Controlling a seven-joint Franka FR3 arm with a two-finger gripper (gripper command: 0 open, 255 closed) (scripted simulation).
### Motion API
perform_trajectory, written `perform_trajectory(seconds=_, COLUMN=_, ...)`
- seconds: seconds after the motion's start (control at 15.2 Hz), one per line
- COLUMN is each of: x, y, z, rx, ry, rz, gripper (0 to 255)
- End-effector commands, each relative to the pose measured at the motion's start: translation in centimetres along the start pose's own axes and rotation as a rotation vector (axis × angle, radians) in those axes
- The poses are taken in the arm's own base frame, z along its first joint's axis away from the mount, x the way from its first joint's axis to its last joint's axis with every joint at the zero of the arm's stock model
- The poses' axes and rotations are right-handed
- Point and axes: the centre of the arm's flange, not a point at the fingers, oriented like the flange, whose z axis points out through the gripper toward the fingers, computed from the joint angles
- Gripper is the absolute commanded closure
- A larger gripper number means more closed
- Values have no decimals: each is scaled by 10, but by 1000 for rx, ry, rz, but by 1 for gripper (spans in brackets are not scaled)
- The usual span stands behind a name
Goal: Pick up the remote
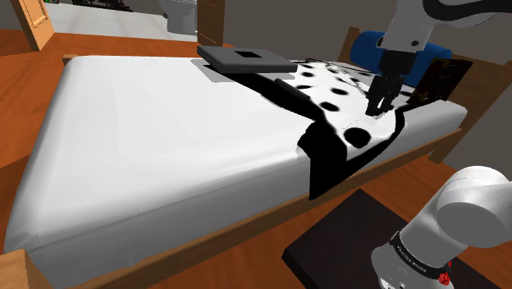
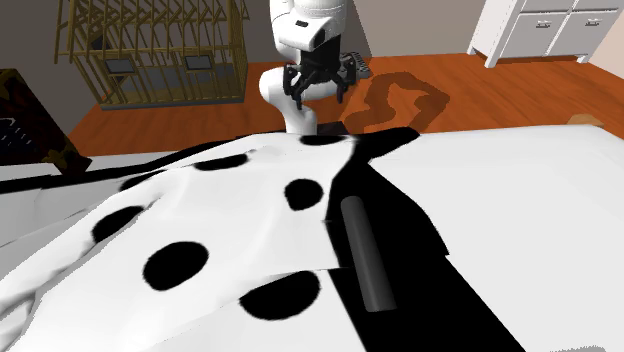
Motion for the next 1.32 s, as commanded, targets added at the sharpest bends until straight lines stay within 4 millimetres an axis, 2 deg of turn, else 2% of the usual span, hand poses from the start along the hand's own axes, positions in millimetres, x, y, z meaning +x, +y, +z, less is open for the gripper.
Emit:
perform_trajectory(seconds=0.0, x=0, y=0, z=0, rx=0, ry=0, rz=0, gripper=0)
perform_trajectory(seconds=1.25, x=235, y=-11, z=-20, rx=-80, ry=102, rz=139, gripper=0)
